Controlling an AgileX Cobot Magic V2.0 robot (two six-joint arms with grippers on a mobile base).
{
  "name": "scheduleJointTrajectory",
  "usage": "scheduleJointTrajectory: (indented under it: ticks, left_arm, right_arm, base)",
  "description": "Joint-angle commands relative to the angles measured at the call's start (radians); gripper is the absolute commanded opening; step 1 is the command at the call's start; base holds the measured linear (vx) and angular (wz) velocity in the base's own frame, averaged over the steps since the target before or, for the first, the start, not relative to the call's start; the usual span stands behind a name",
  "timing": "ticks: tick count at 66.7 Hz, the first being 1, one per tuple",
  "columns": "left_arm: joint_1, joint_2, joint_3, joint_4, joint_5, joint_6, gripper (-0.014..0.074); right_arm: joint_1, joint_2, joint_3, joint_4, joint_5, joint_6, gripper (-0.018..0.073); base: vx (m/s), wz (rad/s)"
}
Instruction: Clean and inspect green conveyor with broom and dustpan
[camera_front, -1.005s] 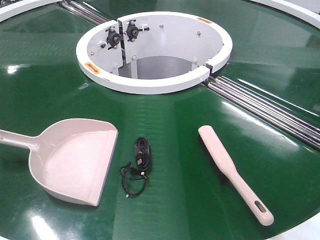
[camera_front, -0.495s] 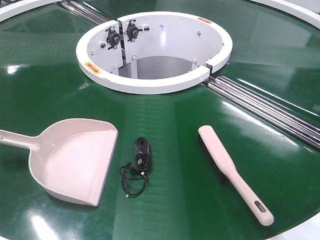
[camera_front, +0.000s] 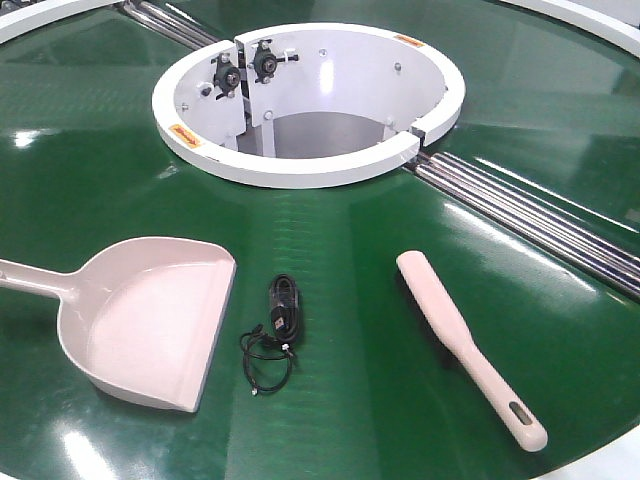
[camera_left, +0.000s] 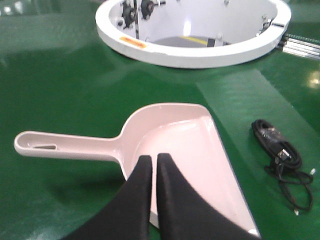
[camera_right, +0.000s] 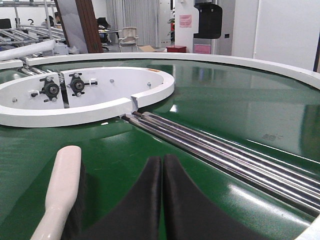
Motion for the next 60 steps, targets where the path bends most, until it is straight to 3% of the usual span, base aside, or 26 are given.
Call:
scheduleJointTrajectory:
  ticks: [1,14,28,35,45,51,60]
  left_arm:
    - [0.001,0.039,-0.035,-0.001,-0.084,-0.004,0.0006]
    - [0.001,0.091,-0.035,-0.001,-0.107,-0.004,0.012]
    - [0.001,0.091,-0.035,0.027,-0.118,-0.003,0.0404]
    - [0.001,0.091,-0.035,0.032,-0.146,-0.003,0.05]
    - [0.001,0.091,-0.035,-0.005,-0.153,-0.004,0.0526]
    - [0.001,0.091,-0.047,0.011,-0.148,0.001,0.0524]
    - [0.001,0.123,-0.167,0.073,0.02,0.002,0.0524]
  right_arm:
    - [-0.007,-0.018,0.013,-0.001,-0.071,-0.001,-0.001]
    - [-0.007,-0.018,0.013,-0.001,-0.071,-0.001,-0.001]
    - [-0.007,-0.018,0.013,-0.001,-0.071,-0.001,-0.001]
    - [-0.007,-0.018,0.013,-0.001,-0.071,-0.001,-0.001]
    - [-0.007,-0.018,0.013,-0.001,-0.071,-0.001,-0.001]
    - [-0.007,-0.018,0.013,-0.001,-0.071,-0.001,-0.001]
    - [-0.007,-0.018,0.013,-0.001,-0.071,-0.001,-0.001]
  base:
    - [0.0,0.0]
    - [0.0,0.0]
    - [0.0,0.0]
    - [0.0,0.0]
    - [0.0,0.0]
    - [0.0,0.0]
    - [0.0,0.0]
